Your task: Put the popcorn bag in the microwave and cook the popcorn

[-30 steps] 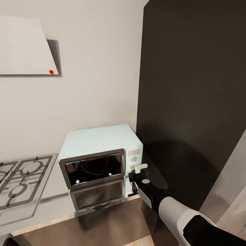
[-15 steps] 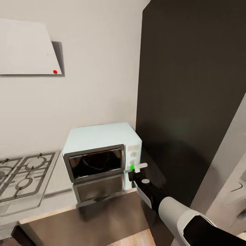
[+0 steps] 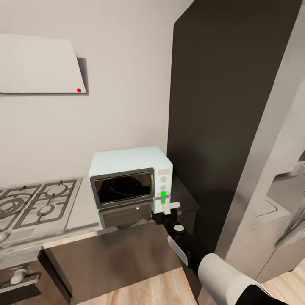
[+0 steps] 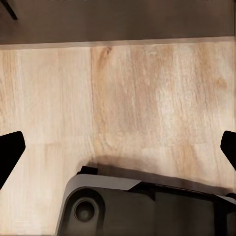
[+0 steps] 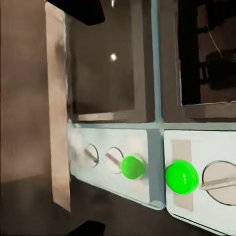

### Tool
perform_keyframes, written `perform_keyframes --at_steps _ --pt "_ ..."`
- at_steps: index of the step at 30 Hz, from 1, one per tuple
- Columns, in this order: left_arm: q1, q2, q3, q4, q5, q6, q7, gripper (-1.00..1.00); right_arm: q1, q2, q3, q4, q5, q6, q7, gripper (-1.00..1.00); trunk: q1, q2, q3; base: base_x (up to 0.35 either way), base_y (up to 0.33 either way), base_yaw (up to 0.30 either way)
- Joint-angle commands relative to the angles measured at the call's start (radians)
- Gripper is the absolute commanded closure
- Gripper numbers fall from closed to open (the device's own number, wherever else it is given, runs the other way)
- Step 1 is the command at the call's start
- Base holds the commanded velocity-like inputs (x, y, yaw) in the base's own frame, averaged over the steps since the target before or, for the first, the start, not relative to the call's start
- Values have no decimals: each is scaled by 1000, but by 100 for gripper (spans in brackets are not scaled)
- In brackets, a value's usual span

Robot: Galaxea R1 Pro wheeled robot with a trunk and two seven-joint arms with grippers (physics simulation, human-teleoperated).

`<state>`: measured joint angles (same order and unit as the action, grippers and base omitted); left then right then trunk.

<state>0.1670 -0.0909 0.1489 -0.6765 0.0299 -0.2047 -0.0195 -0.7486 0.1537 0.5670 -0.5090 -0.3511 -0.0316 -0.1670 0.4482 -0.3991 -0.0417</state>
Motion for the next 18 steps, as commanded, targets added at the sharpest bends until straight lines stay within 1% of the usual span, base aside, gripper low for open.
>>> perform_keyframes --at_steps 1,5,9,16,18 --pt "0 0 3 -2 3 -1 -2 -100 -1 2 8 -5 -11 -1 -9 -100 2 -1 -2 0 0 0" --pt "-2 1 3 10 2 -1 -2 -100 11 -4 10 7 -5 0 -10 -100 2 -1 -2 0 0 0" --pt "-25 10 3 32 2 -1 -2 -100 33 -10 22 -11 -1 6 -11 -100 2 -1 -2 0 0 0" --pt "-64 10 -2 71 -6 -2 -2 -100 73 -14 24 -36 -2 7 -11 -100 2 -1 -2 0 0 0" --pt "-75 10 -1 82 -3 -2 -2 -100 84 -24 24 -47 -2 7 -11 -100 2 -1 -2 0 0 0"
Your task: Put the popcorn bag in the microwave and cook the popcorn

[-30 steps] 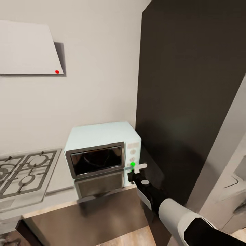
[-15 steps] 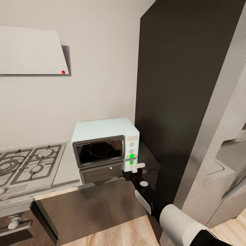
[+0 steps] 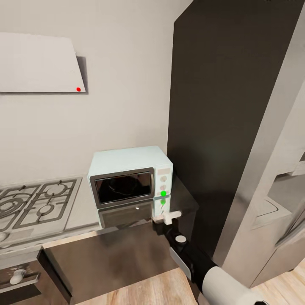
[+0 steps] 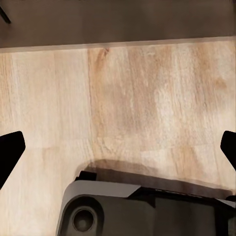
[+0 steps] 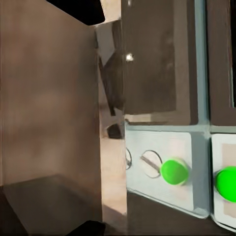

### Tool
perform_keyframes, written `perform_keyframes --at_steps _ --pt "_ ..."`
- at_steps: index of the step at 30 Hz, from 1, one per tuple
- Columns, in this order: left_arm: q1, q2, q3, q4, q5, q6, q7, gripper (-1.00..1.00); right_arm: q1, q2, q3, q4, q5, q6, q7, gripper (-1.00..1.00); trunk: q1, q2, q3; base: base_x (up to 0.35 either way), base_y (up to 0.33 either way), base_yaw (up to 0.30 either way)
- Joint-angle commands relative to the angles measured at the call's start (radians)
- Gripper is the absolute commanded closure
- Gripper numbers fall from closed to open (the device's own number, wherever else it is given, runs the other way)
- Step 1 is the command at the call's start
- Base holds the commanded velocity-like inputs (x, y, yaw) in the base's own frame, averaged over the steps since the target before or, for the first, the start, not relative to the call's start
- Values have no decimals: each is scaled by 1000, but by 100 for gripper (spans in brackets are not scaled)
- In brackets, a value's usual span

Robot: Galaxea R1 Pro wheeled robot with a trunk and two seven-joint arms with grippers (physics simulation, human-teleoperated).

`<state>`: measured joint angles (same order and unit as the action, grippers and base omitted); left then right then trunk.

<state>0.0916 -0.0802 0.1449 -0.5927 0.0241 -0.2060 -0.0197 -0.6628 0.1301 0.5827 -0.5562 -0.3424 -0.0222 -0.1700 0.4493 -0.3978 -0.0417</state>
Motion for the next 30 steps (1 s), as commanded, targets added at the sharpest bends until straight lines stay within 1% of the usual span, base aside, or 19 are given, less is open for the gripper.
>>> perform_keyframes --at_steps 1,5,6,7,9,11,14,15,18,19,20,30 --pt "-6 -1 4 4 3 -1 -2 -100 4 -6 9 -6 -10 -2 -8 -100 1 -2 -2 0 0 0" --pt "-25 0 4 26 3 -1 -2 -100 27 -29 8 -28 -10 -2 -8 -100 1 -2 -2 0 0 0" --pt "-25 0 4 338 3 -1 -2 -100 115 -58 8 -187 -10 -2 -8 -100 1 -2 -2 0 0 0" --pt "-25 0 5 338 3 -1 -2 -100 143 -77 8 -240 -10 1 -8 -100 1 -2 -2 0 0 0" --pt "-26 -1 5 338 3 -1 -2 -100 192 -110 8 -334 -10 34 -11 -100 1 -2 -2 0 0 0" --pt "-26 -1 5 338 3 -1 -2 -100 231 -133 8 -387 -10 55 -16 -100 1 -2 -2 0 0 0" --pt "-26 -1 5 338 3 -1 -2 -100 255 -149 8 -394 -10 60 -20 -100 1 -2 -2 0 0 0" --pt "-26 -1 5 338 3 -1 -2 -100 276 -159 8 -390 -10 60 -21 -100 1 -2 -2 0 0 0" --pt "-26 -1 5 338 3 -1 -2 -100 320 -180 8 -366 -12 55 -22 -100 1 -2 -2 0 0 0" --pt "-26 -1 5 338 3 -1 -2 -100 344 -190 7 -343 -12 52 -22 -100 1 -2 -2 0 0 0" --pt "-26 -1 5 338 3 -1 -2 -100 496 -178 -1 377 -21 -24 -14 -100 1 -2 -2 0 0 0" --pt "-26 -1 5 338 3 -1 -2 -100 496 -178 -1 377 -21 -15 -13 -100 1 -2 -2 0 0 0"
